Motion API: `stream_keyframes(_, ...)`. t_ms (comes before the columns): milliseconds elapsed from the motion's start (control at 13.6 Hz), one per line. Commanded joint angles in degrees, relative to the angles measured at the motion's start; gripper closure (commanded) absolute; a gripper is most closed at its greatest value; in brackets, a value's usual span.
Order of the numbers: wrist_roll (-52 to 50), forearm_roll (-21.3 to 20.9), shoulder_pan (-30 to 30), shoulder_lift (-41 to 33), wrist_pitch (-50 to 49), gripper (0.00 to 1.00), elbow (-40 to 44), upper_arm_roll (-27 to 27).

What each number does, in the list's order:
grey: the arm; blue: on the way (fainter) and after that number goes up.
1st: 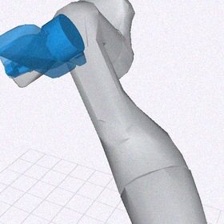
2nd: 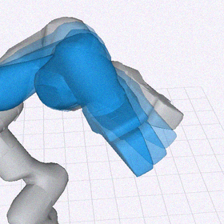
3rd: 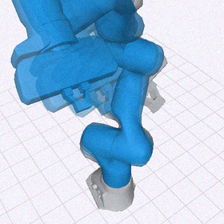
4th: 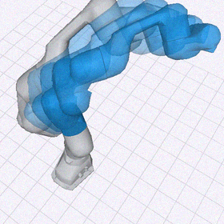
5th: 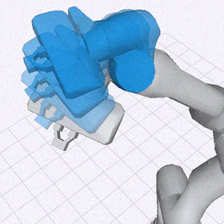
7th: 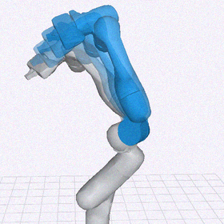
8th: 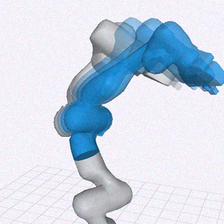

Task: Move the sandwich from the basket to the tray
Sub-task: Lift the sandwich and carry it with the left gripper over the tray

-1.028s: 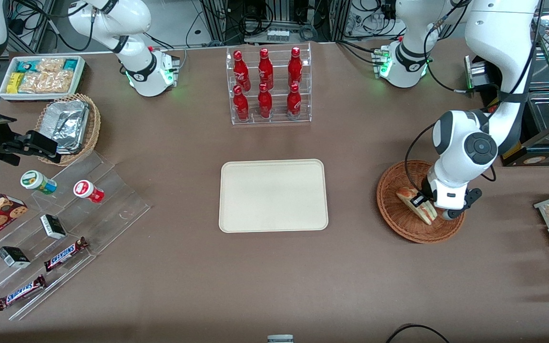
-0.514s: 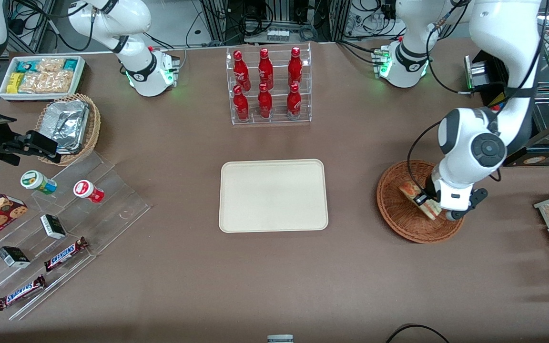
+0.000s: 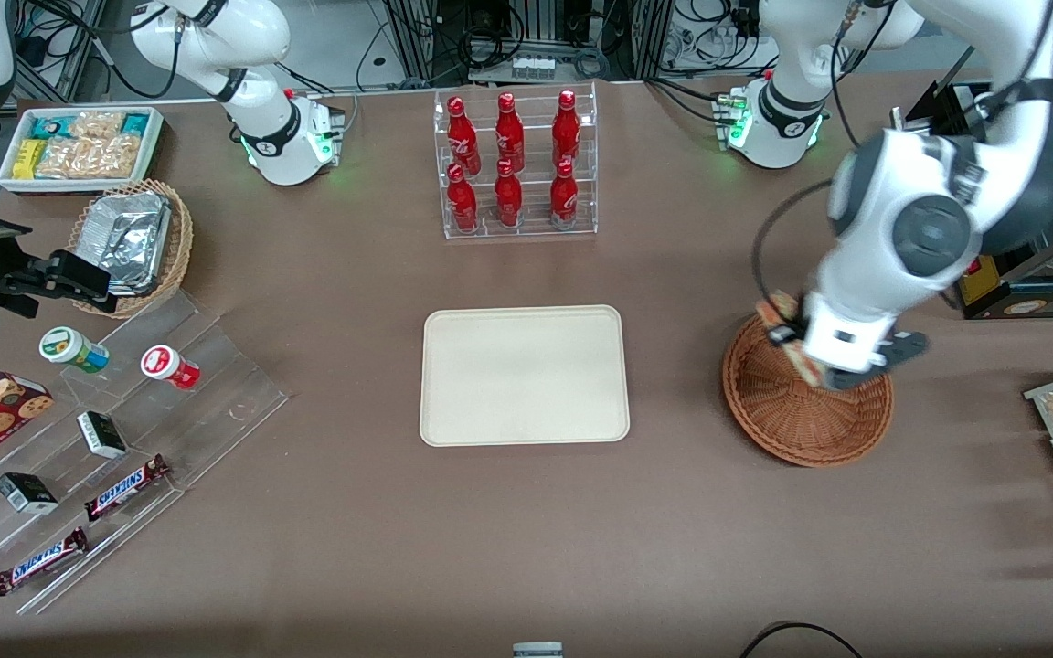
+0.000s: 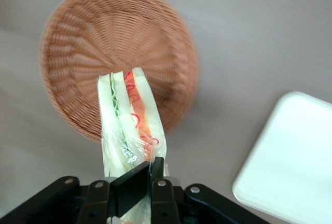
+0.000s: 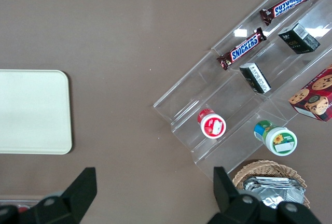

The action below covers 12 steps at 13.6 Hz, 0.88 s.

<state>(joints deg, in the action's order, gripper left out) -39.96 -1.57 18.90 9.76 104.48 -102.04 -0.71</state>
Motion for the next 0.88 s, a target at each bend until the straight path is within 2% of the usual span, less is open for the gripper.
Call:
stream_keyframes(0,-1.17,0.94,7.00,2.36,-1.21,1.00,4.29,0.36)
stream_keyframes(73,-2.22,2.52,10.07,4.20,-1.21,1.00,6.83,0.36)
stream_keyframes(440,-6.45,4.63,22.12,18.25,-0.07,1.00,21.24,0.36)
stream_keyframes(807,-6.89,4.82,28.47,25.65,14.32,1.00,22.85,0.36)
